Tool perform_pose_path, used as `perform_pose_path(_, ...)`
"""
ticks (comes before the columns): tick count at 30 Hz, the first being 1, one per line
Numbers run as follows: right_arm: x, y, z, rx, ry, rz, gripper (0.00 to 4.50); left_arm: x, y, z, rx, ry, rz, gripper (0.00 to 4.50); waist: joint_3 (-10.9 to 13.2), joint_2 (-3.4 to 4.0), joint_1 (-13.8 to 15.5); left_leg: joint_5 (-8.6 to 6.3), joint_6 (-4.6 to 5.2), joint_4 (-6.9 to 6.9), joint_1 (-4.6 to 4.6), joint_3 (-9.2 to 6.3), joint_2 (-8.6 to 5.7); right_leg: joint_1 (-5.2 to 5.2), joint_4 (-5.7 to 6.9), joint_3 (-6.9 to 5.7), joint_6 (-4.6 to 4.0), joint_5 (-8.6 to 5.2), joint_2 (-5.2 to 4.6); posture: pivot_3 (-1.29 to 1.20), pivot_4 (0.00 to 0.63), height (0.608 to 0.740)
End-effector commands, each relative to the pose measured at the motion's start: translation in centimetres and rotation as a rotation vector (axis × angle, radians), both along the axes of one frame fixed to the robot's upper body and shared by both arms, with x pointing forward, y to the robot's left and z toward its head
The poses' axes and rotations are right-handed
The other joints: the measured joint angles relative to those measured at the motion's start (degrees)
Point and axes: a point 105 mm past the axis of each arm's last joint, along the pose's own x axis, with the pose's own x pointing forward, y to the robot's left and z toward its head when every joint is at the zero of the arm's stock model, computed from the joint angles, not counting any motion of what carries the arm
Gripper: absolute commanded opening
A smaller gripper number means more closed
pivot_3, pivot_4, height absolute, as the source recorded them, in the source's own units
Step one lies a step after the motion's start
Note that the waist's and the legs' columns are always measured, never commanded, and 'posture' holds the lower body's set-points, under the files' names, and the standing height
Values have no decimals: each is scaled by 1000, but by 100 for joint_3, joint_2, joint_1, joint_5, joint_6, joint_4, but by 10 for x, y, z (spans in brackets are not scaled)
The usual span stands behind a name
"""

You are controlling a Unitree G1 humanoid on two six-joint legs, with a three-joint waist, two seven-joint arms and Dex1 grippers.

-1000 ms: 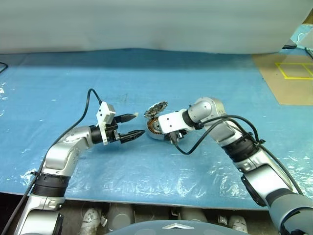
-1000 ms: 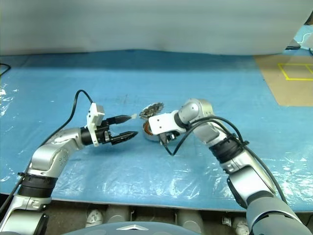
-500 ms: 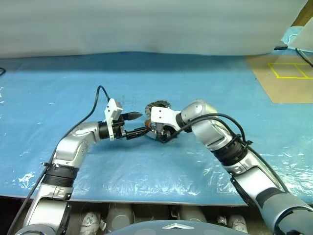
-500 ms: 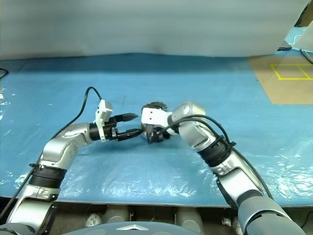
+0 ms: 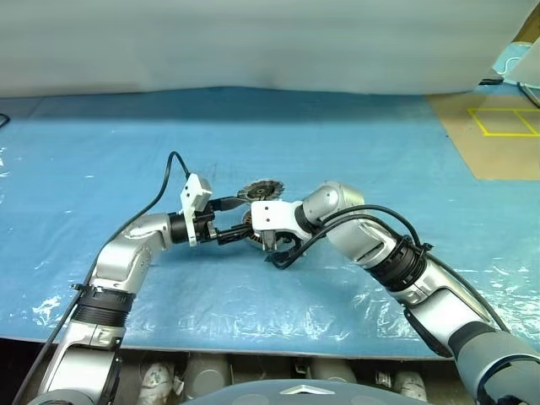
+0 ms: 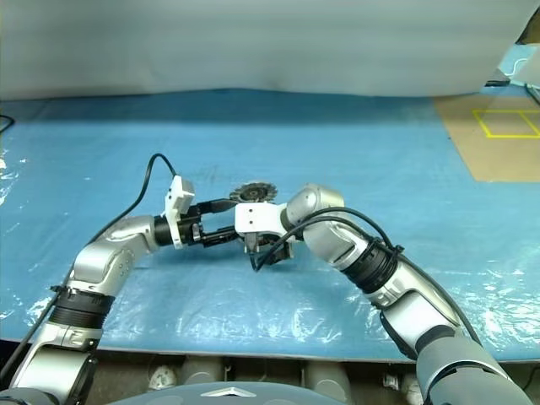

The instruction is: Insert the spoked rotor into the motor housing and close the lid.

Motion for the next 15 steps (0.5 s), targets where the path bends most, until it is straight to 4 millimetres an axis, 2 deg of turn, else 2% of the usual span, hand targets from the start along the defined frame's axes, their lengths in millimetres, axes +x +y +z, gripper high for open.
perform_pose_path(1, 1, -1, 30, 51, 48, -47, 4255, -2, -1, 12, -15, -52, -6, 4500, 2, 2, 15, 0, 0, -1, -3, 0, 0, -1, -2, -1, 0, 0, -1, 0, 150, 740)
perform_pose_path(4, -8, -5, 53, 118, 102, -65, 4255, -2, 2, 12, -9, -53, -1, 4500, 2, 2, 27, 0, 0, -10, -5, 0, 1, 0, -17, -2, 0, 1, 0, 0, 150, 740)
perform_pose_path(9, -22, -30, 70, 198, 164, -83, 4255, -1, 6, 13, -7, -54, 5, 4500, 2, 1, 98, 1, -2, -34, -9, 1, -3, 1, -41, -8, 2, 2, 4, 0, 150, 740)
perform_pose_path(12, -27, -55, 65, 206, 121, -88, 4255, -5, 10, 12, 0, -53, 8, 4500, 2, 1, 152, -3, -8, -39, -9, 1, -1, 0, -43, -13, 3, 3, 9, 0, 150, 740)
perform_pose_path(15, -15, -79, 55, 191, -42, -147, 4255, -14, 16, 8, 27, -44, 3, 4500, 2, 1, 162, -5, -12, -43, -9, 1, -1, 0, -47, -13, 3, 2, 9, 0, 150, 740)
